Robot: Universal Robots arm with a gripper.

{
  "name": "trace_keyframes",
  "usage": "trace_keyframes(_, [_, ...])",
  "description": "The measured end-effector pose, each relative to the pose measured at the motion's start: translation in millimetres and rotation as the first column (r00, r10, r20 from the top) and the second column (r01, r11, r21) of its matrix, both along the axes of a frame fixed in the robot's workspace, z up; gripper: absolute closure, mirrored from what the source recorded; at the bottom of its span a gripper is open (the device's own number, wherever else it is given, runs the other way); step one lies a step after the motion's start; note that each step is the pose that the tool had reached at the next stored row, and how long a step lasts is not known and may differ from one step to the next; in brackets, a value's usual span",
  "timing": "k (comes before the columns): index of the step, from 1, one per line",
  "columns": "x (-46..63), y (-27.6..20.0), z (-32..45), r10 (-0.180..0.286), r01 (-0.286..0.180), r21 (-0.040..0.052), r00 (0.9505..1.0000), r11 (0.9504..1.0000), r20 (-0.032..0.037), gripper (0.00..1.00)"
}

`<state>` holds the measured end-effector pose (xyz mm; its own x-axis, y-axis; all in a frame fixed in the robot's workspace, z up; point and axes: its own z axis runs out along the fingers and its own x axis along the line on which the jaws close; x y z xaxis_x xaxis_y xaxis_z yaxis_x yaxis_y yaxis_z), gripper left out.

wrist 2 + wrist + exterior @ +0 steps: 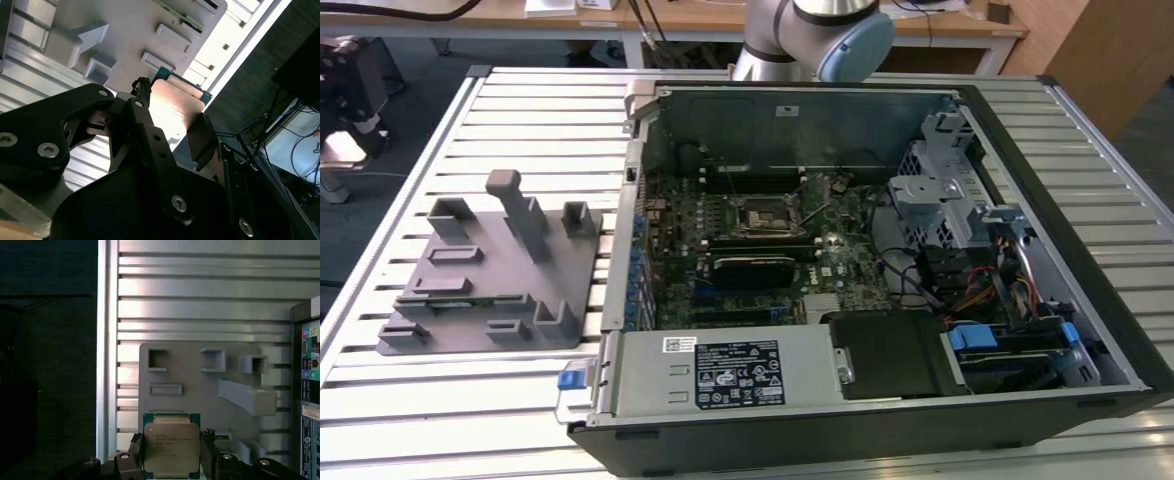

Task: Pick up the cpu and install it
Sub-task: 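Pick up the cpu and move it towards the insertion slot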

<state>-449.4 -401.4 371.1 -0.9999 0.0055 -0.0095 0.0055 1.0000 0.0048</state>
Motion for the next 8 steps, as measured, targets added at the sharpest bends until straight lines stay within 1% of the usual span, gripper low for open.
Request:
trace_keyframes(5, [0.0,0.0,6.7,0.0,0.0,0.0,1.0,1.0,0.0002,0.46])
trace_keyframes(8, [0.0,0.3,12.2,0.0,0.0,0.0,1.0,1.0,0.0002,0.46])
